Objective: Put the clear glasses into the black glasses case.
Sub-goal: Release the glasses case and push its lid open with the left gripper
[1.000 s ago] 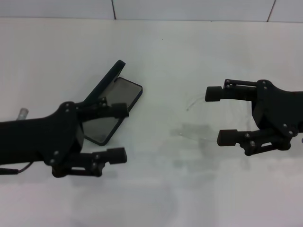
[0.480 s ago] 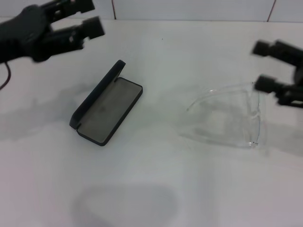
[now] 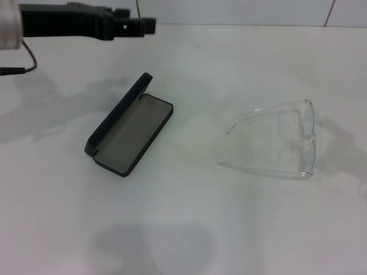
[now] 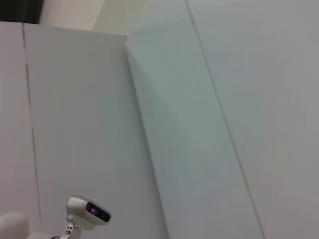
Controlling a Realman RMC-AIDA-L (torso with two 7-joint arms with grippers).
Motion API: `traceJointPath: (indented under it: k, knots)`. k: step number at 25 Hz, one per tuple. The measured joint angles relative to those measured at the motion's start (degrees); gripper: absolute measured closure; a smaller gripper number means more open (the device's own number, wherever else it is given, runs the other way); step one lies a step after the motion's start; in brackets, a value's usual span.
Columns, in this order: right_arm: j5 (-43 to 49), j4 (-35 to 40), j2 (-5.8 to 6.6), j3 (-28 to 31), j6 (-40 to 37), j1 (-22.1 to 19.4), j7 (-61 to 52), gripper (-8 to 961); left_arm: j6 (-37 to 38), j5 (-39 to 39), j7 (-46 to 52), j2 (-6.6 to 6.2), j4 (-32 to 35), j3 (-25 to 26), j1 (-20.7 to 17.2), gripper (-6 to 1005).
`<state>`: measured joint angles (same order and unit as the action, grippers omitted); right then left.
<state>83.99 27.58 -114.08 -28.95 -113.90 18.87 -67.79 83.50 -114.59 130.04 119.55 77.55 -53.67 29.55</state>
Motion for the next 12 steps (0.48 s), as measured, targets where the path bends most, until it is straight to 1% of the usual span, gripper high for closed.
traceJointPath:
  k: [1, 2, 3, 5, 6, 9, 10, 12]
  knots:
    - [-0.14, -0.03, 0.11, 0.03, 0.01, -0.37, 0.05, 96, -1.34, -6.5, 4.27, -0.04, 2.4, -2.83, 0.72, 238]
    - [-0.15, -0.04, 0.14, 0.04, 0.11, -0.53, 0.08, 96, -2.06, -15.22, 10.23, -0.08, 5.87, -7.36, 1.72, 244]
    - [-0.14, -0.06, 0.16, 0.05, 0.44, -0.59, 0.14, 96, -2.06, -15.22, 10.23, -0.08, 5.87, -7.36, 1.72, 250]
    - [0.01, -0.25, 0.17, 0.07, 1.26, -0.46, 0.43, 96, -1.7, -24.8, 17.01, -0.07, 9.38, -13.7, 2.63, 256]
    - [0.07, -0.37, 0.17, 0.07, 1.62, -0.31, 0.64, 96, -1.57, -26.95, 18.42, -0.07, 9.93, -15.33, 2.81, 257]
    - [0.13, -0.63, 0.17, 0.0, 2.42, 0.26, 1.32, 96, -0.31, -35.97, 24.93, 0.03, 11.03, -24.0, 4.37, 257]
    - [0.14, -0.65, 0.17, -0.07, 2.63, 0.5, 1.43, 96, -0.31, -35.97, 24.93, 0.03, 11.03, -24.0, 4.37, 258]
    - [0.18, -0.73, 0.21, -0.32, 3.18, 1.02, 1.5, 96, 0.09, -37.4, 25.81, 0.16, 10.6, -25.71, 4.78, 258]
